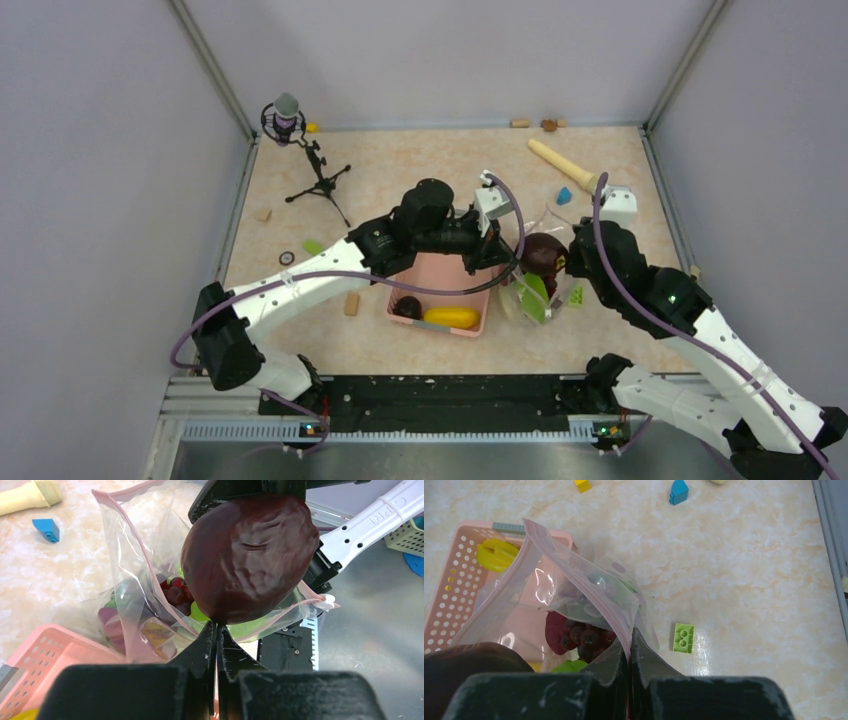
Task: Place the food in the zip-top bag and seal the zipper
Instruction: Place the fake fruit in the zipper food storage bag, then pick up the fake fruit from the bin.
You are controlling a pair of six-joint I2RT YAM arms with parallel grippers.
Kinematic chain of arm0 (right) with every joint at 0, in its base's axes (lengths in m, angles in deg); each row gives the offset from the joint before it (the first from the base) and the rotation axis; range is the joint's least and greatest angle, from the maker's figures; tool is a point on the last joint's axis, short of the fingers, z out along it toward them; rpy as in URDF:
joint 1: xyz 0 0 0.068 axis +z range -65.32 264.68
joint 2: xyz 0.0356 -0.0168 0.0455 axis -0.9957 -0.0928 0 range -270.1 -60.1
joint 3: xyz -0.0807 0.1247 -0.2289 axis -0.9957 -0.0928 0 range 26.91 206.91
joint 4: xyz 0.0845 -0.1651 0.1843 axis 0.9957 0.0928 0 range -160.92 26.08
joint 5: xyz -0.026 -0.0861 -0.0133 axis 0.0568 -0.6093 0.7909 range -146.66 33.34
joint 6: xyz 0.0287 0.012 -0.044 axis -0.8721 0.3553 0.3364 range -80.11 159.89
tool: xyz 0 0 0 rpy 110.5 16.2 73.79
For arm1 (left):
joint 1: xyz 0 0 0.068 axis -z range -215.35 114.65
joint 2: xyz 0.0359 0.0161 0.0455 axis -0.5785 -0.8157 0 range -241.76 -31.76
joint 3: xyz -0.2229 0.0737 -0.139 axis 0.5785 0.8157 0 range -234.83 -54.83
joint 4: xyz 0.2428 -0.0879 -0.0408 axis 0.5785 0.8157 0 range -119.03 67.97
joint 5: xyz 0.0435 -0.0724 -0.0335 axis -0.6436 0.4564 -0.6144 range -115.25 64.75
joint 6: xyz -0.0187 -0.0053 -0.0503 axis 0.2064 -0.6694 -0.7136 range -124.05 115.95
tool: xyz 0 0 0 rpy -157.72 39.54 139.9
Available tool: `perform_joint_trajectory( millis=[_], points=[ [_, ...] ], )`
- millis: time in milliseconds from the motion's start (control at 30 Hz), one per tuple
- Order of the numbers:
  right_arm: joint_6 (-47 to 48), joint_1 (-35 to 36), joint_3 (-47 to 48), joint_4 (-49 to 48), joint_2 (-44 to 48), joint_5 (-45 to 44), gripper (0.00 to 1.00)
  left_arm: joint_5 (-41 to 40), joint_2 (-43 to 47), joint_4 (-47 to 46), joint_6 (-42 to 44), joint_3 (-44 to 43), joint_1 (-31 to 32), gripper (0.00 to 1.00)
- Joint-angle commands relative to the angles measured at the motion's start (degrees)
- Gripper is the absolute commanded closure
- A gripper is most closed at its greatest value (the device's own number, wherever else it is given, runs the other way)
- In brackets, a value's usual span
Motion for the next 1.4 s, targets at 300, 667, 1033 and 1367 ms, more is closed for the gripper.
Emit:
perform_joint_trajectory(
  millis=[300, 667, 1033, 1367],
  points=[
    [0.4, -0.1, 0.2, -1.8, 0.6, -0.2, 0.99, -2.9, 1.4, -0.4, 0.7, -1.9, 0.0, 0.60],
    [0.4, 0.0, 0.2, -1.8, 0.7, -0.3, 0.99, -6.2, 5.8, -1.7, -2.4, 2.4, 0.0, 0.03],
    [0.4, -0.1, 0.2, -1.8, 0.6, -0.5, 0.99, -38.9, 14.0, -7.3, -12.5, 18.1, -0.4, 0.03],
    [0.2, -0.1, 0.4, -1.6, -0.3, -0.7, 0.99, -52.3, 10.9, 1.9, -33.0, 24.4, -3.8, 0.03]
  ],
)
